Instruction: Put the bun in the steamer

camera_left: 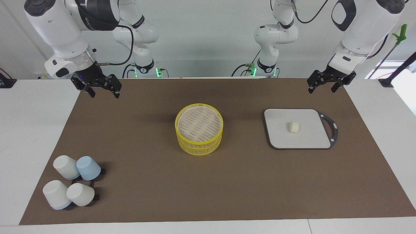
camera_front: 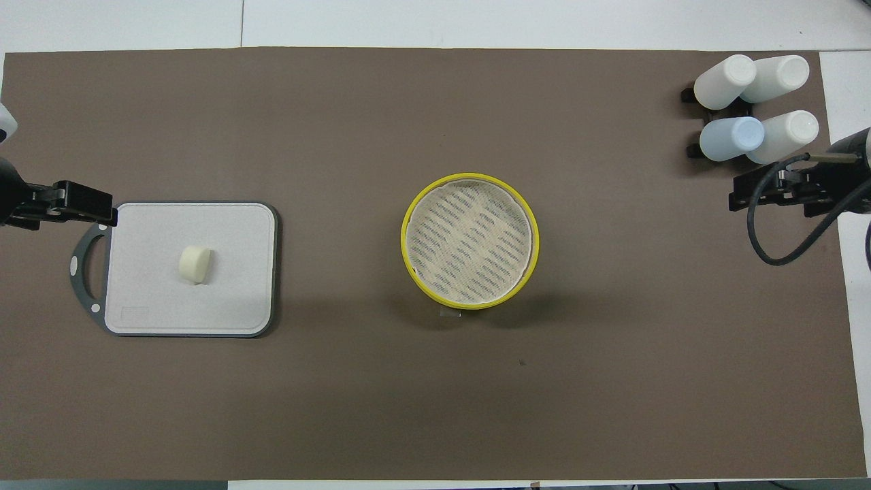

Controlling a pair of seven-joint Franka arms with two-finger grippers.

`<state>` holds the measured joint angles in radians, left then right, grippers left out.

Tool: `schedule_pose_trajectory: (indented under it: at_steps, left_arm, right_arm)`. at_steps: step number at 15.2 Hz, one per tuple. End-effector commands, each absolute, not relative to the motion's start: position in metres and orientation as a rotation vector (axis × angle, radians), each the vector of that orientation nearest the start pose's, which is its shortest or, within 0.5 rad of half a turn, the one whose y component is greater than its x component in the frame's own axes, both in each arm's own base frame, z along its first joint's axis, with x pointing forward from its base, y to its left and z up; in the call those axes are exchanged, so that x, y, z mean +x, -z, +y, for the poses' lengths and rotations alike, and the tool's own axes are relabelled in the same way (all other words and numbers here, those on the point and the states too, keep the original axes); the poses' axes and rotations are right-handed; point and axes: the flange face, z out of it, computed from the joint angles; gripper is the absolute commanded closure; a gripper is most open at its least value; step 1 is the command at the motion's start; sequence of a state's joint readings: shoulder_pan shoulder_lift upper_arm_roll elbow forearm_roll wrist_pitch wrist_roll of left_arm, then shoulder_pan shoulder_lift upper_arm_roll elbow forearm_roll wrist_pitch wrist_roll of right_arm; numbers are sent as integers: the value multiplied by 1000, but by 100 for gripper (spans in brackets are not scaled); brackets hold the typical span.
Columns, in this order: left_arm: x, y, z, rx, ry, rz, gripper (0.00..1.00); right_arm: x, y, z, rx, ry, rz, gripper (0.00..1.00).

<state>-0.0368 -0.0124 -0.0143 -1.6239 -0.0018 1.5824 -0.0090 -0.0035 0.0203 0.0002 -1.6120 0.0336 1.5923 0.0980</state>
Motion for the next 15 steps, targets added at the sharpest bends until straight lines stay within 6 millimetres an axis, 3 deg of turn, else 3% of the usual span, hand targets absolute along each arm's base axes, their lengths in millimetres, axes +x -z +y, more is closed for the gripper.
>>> schedule_pose_trajectory:
  at_steps: [1, 4, 6, 11, 13, 15]
  left_arm:
    - [543, -610, -31, -3155, -37, 69, 0]
    - [543, -609, -31, -3155, -39, 69, 0]
    - [543, -609, -31, -3155, -37, 69, 0]
    - [542, -602, -30, -3156, -1, 69, 0]
    - [536, -585, -26, -3156, 23, 60, 0]
    - [531, -566, -23, -3156, 48, 75, 0]
  right_arm:
    - [562, -597, 1, -3100, -62, 131, 0]
    - [557, -596, 6, -3095, -84, 147, 0]
    - [555, -596, 0, -3086, -93, 265, 0]
    - [555, -601, 11, -3057, -80, 177, 0]
    - [564, -608, 36, -3027, 32, 116, 0]
    - [565, -612, 99, -3019, 72, -19, 0]
